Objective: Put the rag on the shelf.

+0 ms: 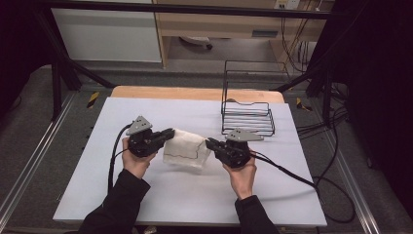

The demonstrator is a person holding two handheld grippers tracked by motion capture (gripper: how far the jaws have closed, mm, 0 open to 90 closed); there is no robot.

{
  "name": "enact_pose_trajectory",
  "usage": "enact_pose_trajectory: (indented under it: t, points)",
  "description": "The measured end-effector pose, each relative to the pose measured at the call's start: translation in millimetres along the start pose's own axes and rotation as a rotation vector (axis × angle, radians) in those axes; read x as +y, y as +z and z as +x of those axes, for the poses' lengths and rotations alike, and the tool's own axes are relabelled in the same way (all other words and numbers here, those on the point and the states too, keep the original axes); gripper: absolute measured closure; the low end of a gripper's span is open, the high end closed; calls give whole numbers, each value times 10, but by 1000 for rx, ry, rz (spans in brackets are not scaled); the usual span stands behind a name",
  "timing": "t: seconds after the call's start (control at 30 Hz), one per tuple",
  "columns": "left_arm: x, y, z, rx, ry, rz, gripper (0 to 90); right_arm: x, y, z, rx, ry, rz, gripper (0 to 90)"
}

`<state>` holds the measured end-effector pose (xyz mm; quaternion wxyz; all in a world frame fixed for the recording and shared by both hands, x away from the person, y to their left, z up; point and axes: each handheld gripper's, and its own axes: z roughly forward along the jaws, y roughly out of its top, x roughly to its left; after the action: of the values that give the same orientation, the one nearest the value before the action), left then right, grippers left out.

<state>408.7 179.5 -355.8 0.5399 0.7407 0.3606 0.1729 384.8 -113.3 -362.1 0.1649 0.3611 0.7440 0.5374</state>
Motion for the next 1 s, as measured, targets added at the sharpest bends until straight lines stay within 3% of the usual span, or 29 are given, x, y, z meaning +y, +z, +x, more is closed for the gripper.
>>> enact_pose_trajectory:
  t: [0.37, 0.7, 1.0]
  points:
    - [84, -101, -78, 0, -4, -62, 847, 169, -126, 52, -11, -50, -23, 839]
    - [147, -179, -138, 7, 7, -117, 848, 235, -189, 69, -1, -63, -57, 839]
    - [235, -259, -190, 7, 4, -167, 848, 339, -283, 110, 1, -86, -120, 840]
